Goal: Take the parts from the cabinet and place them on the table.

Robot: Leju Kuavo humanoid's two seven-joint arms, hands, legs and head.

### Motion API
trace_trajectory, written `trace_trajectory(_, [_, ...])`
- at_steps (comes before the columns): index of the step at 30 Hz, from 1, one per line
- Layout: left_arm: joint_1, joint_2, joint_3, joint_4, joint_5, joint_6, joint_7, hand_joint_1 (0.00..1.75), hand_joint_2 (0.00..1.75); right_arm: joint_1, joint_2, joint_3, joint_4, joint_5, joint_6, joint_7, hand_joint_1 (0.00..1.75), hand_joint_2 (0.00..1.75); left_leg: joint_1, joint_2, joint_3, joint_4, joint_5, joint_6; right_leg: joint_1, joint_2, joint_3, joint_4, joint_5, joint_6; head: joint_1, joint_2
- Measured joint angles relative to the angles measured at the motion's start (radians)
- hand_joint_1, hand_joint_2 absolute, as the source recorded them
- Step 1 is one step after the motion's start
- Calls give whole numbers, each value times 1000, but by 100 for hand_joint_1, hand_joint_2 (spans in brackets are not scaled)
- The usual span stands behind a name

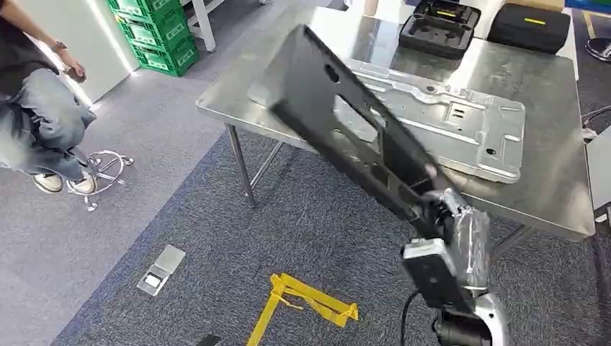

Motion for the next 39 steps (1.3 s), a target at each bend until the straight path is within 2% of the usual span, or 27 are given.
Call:
trace_trajectory(1, [-11,0,-7,-2,-5,-3,7,0,0,-35,9,0,22,175,-3,0,175,175,0,0,28,-93,78,5,0,0,16,0,-10,2,-1,0])
trace_trajectory(2, [-16,0,-12,-2,-9,-3,10,0,0,-54,16,1,40,279,-4,0,175,175,-1,0,48,-156,131,10,0,-1,26,0,-18,3,0,0])
trace_trajectory(3, [-22,1,-22,-2,-15,-2,15,0,0,-76,24,2,76,408,-13,-2,175,175,-6,-1,51,-208,159,19,4,-1,41,8,-30,9,1,0])
trace_trajectory(4, [-30,2,-31,-2,-18,-3,16,0,0,-93,29,1,102,443,-19,-1,175,175,-7,-1,49,-206,126,26,4,0,33,4,-36,16,0,0])
trace_trajectory(5, [-33,2,-37,-3,-20,-5,16,0,0,-109,32,1,120,426,-20,-1,175,175,-8,-2,50,-211,152,32,5,0,40,3,-45,24,0,0])
trace_trajectory(8, [-39,2,-59,-5,-30,-11,14,0,0,-158,33,-11,168,446,-26,-10,175,175,4,-4,83,-217,144,49,7,-2,31,35,-56,37,0,0])
trace_trajectory(9, [-44,0,-62,-5,-31,-13,15,0,0,-176,33,-15,183,460,-26,-16,175,175,6,-5,86,-217,139,52,5,-4,4,86,-68,48,6,0])
trace_trajectory(12, [-51,-10,-77,-5,-32,-15,18,0,0,-196,32,-26,231,497,-20,-19,175,175,8,-7,91,-216,126,54,-14,-10,-140,303,-139,71,6,0])
trace_trajectory(13, [-49,-12,-79,-5,-33,-16,18,0,0,-197,29,-31,244,509,-16,-23,175,175,8,-9,98,-216,119,53,-19,-11,-176,332,-142,73,7,0])
trace_trajectory(14, [-46,-13,-83,-5,-33,-16,17,0,0,-200,26,-32,254,515,-14,-26,175,175,8,-11,108,-216,110,52,-20,-12,-186,311,-113,71,6,0])
trace_trajectory(16, [-45,-13,-88,-5,-34,-16,16,0,0,-209,17,-41,270,521,-13,-30,175,175,7,-13,137,-216,91,48,-19,-12,-151,165,1,61,7,0])
trace_trajectory(17, [-45,-13,-94,-5,-35,-16,16,0,0,-215,14,-48,277,523,-11,-30,175,175,7,-13,151,-217,81,45,-17,-12,-126,76,69,50,7,0])
trace_trajectory(18, [-46,-13,-99,-4,-38,-17,18,0,0,-221,13,-53,286,528,-8,-31,175,175,8,-13,160,-221,74,41,-10,-13,-117,51,74,42,5,0])
trace_trajectory(19, [-49,-15,-102,-4,-39,-17,19,0,0,-228,14,-54,292,535,0,-32,175,175,10,-13,158,-228,74,34,-2,-15,-116,36,45,37,6,0])
trace_trajectory(20, [-50,-17,-102,-4,-39,-18,20,0,0,-232,14,-54,295,545,9,-38,175,175,10,-11,155,-229,69,26,-1,-15,-96,17,64,30,9,0])
trace_trajectory(22, [-49,-17,-106,-4,-41,-18,20,0,0,-235,12,-55,304,558,22,-42,175,175,9,-7,175,-234,75,15,-3,-14,-77,2,62,19,8,0])
trace_trajectory(23, [-50,-17,-108,-5,-43,-18,19,0,0,-237,13,-55,308,564,32,-41,175,175,9,-4,165,-210,75,13,-8,-16,-58,-16,63,17,7,0])
trace_trajectory(25, [-56,-14,-113,-5,-44,-19,23,0,0,-254,16,-53,323,567,47,-38,175,175,10,-2,85,-75,65,6,-8,-17,-37,-28,57,10,6,0])
trace_trajectory(27, [-55,-8,-119,-4,-46,-19,24,0,0,-257,20,-51,336,568,50,-35,175,175,10,-1,-12,61,2,-2,-8,-17,-22,-29,43,8,6,0])
trace_trajectory(28, [-51,-6,-122,-4,-46,-19,24,0,0,-257,22,-51,343,570,52,-34,175,175,10,-1,-49,96,-19,-5,-8,-17,-13,-27,34,7,6,0])
trace_trajectory(29, [-49,-6,-125,-4,-46,-19,24,0,0,-257,23,-50,349,570,53,-34,175,175,10,0,-62,87,-10,-6,-8,-16,-4,-26,26,7,6,0])
trace_trajectory(30, [-49,-5,-126,-4,-46,-20,24,0,0,-257,24,-50,353,570,53,-33,175,175,10,0,-57,43,24,-4,-8,-14,5,-24,17,9,6,0])
trace_trajectory(33, [-51,-5,-128,-4,-48,-20,24,0,0,-267,24,-49,371,564,83,-27,175,175,10,0,21,-196,207,5,-8,-13,34,-20,-13,18,6,0])
trace_trajectory(34, [-52,-5,-129,-4,-48,-21,24,0,0,-278,24,-48,387,559,100,-21,175,175,8,0,20,-229,190,14,-2,-8,39,-4,-25,24,6,0])
trace_trajectory(36, [-53,-5,-131,-4,-48,-24,23,0,0,-287,23,-47,407,541,120,-7,175,175,8,-2,23,-222,198,28,0,-8,46,-4,-32,38,7,0])
trace_trajectory(38, [-54,-5,-133,-5,-48,-26,22,0,0,-296,21,-48,423,523,127,3,175,175,15,-2,37,-223,195,41,0,-7,49,0,-46,44,8,0])
trace_trajectory(39, [-55,-5,-134,-5,-48,-26,21,0,0,-302,19,-49,438,510,133,9,175,175,15,-3,42,-224,191,45,-1,-8,33,28,-56,51,10,0])
